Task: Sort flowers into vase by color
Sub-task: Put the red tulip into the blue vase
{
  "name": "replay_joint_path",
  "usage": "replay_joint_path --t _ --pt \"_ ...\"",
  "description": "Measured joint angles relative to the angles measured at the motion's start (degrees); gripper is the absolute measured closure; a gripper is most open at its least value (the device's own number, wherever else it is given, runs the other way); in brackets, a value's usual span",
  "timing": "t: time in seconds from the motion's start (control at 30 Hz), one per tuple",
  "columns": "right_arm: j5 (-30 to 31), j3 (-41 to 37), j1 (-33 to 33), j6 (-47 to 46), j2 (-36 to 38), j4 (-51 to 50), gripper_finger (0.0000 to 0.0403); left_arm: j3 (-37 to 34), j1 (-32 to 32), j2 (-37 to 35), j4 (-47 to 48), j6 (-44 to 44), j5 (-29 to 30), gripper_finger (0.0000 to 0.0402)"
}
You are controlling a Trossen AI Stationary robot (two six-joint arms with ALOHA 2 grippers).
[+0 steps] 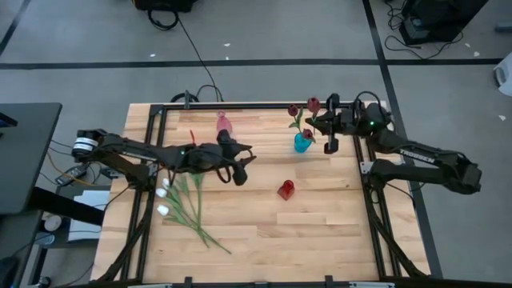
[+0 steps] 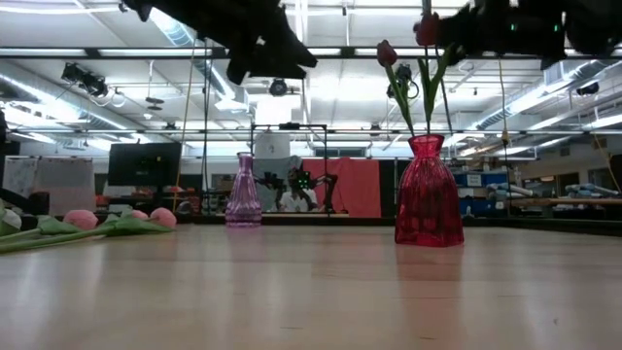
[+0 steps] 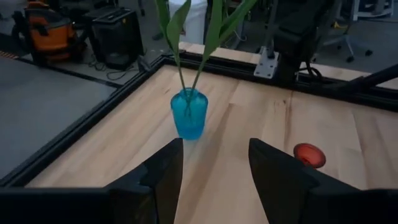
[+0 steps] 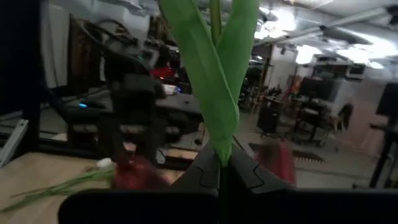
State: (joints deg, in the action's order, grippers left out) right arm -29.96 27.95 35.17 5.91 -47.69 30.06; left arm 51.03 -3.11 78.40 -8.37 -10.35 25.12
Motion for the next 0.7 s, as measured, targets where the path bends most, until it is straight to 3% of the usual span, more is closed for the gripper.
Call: replay_joint_path --t 0.27,0.47,0.7 --pt "-1.19 -10.12 3.7 -6.53 -4.79 21.56 0.0393 -5.91 -1.86 0.47 -6.4 -1.92 2.28 0.0214" --pt "-1.65 -10.93 4.03 -7.32 -10.44 27.56 0.0393 -9.7 -1.84 0.41 -14.0 -1.89 2.3 0.0214" --pt "-2.62 -10.71 4.53 -7.34 -17.66 35.44 0.0393 -9.98 -1.84 0.41 -14.06 -1.68 2.3 0.0214"
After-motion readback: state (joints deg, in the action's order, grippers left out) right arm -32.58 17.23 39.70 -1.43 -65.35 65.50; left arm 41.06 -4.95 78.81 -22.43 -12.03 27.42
